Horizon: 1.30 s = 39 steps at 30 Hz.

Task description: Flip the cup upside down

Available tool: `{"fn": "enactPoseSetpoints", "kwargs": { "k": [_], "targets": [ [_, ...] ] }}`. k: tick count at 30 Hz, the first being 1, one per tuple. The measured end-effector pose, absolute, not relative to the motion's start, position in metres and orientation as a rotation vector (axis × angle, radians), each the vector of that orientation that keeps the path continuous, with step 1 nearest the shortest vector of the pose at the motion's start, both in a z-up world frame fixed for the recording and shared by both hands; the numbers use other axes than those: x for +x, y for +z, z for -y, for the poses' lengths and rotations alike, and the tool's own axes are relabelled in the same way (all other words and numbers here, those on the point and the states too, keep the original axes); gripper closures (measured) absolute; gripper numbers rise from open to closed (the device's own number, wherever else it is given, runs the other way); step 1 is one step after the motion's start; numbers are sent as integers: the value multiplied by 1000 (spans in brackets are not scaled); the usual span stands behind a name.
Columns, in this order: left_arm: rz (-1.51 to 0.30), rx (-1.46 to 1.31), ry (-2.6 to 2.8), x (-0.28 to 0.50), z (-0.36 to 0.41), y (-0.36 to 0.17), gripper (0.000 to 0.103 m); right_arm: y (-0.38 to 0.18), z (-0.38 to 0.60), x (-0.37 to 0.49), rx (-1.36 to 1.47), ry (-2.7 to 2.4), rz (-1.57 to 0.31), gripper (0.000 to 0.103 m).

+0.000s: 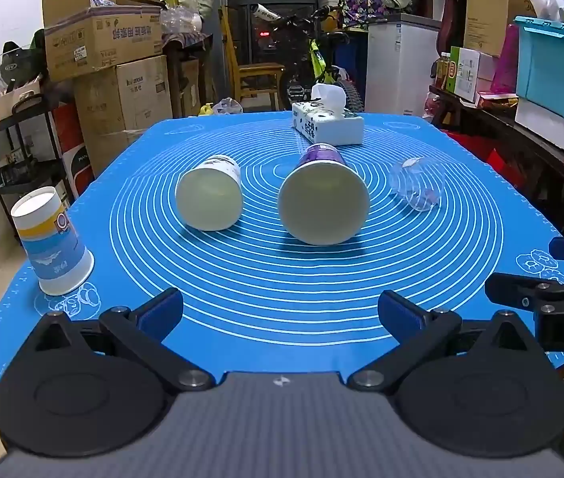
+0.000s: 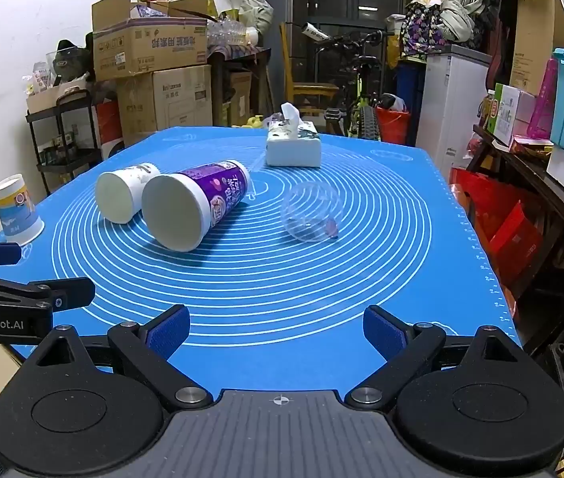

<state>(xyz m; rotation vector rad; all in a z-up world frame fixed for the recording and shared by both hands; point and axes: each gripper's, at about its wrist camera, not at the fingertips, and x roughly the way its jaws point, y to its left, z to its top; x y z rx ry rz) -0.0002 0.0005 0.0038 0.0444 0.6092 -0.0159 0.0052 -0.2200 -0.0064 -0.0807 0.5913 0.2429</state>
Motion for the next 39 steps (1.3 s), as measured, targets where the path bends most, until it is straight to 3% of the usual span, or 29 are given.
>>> {"fn": "enactPoseSetpoints", "kwargs": {
  "k": [39],
  "targets": [
    [-607,50,-18,1,4,0,1,-10,219,7,-83,246,-599,9]
  ]
}}
